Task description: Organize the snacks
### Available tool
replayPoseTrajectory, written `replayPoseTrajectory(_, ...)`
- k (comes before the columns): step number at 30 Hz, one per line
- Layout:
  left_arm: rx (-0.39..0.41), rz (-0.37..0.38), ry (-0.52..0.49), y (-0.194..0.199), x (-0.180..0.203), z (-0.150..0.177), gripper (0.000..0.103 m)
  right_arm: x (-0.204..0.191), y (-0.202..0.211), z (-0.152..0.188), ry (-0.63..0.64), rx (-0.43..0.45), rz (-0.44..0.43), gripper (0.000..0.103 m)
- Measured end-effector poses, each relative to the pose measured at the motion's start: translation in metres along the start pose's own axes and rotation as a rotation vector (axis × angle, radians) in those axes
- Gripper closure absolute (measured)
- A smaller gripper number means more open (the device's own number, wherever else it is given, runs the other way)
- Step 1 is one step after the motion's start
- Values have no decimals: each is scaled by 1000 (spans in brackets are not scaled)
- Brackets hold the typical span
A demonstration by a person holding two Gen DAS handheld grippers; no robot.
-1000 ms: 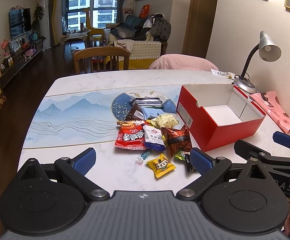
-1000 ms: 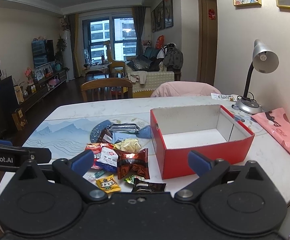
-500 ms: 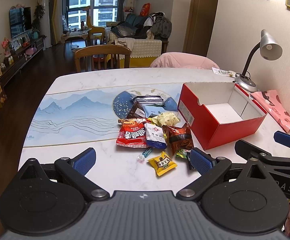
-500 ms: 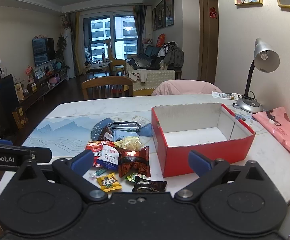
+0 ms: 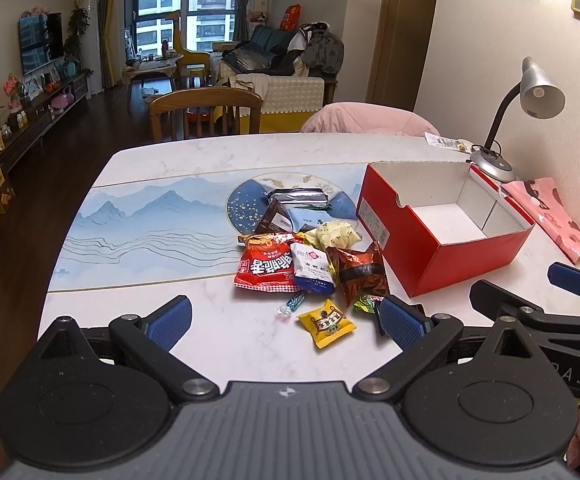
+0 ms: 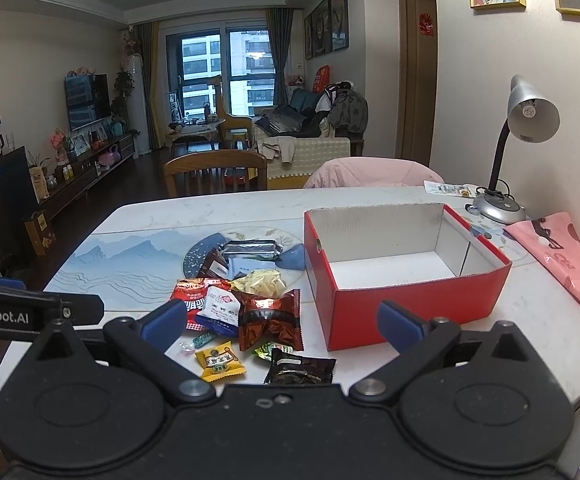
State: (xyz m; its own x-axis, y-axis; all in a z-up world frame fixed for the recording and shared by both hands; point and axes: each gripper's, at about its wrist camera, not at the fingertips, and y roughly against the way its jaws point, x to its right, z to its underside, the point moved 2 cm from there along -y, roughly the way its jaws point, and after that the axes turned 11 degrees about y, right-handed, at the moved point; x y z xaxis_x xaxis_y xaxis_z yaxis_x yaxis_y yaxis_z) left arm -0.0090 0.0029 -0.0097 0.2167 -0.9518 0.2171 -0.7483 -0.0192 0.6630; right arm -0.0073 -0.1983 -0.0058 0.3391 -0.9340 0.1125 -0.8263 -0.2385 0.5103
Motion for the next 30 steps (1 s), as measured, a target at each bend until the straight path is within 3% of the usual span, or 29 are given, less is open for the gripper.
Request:
replayPoseTrajectory(21, -16, 11, 20, -11, 2, -2, 2, -6, -3, -3, 31, 0, -42, 1)
replayPoseTrajectory(30, -86, 1, 36, -41, 11, -4, 2, 15, -31, 8, 45, -60, -66, 3)
